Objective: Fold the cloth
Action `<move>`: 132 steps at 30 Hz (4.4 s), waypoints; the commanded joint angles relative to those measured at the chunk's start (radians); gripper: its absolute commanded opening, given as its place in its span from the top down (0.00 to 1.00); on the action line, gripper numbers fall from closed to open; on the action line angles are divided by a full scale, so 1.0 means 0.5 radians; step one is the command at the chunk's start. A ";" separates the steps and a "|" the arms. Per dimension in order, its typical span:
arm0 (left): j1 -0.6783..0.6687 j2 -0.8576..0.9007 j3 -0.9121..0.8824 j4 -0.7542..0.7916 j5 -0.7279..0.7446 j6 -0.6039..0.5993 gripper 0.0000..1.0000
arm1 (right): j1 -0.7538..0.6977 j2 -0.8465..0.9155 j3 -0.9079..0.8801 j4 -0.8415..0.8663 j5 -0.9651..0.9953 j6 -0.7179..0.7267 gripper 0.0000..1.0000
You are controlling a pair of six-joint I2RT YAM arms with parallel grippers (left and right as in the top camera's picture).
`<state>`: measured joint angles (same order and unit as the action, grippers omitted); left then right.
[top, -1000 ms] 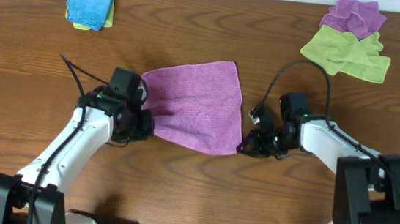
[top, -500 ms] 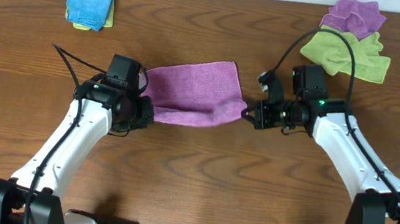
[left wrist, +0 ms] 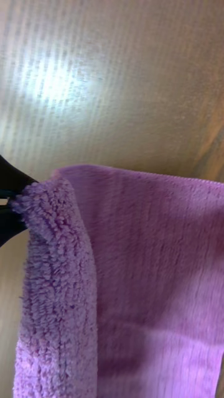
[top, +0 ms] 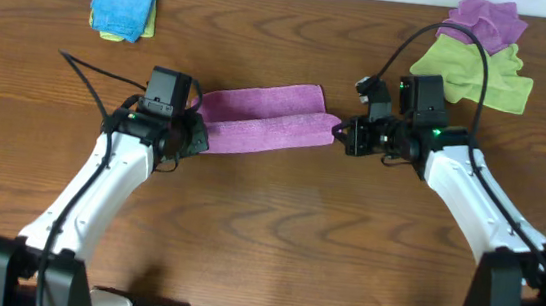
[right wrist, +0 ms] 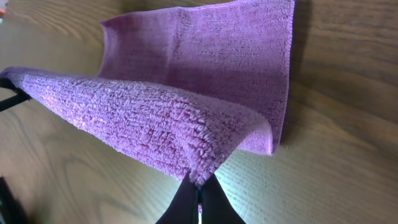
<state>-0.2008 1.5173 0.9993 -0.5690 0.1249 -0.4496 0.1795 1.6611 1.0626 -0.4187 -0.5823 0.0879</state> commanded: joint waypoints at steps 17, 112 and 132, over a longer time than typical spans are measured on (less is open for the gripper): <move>0.163 0.492 0.251 0.520 -0.001 0.221 0.94 | 0.074 0.550 0.407 0.327 0.193 0.103 0.99; -0.020 1.205 0.808 -0.095 -0.161 0.412 0.95 | 0.314 0.969 0.893 -0.223 0.782 -0.170 0.99; -0.018 1.206 0.799 -0.276 -0.228 0.493 0.94 | 0.423 0.969 0.841 -0.575 0.783 -0.169 0.98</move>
<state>-0.2134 2.0815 1.4200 -0.6750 0.0437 -0.2314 0.3626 2.1403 1.4925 -0.6834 -0.1867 0.0139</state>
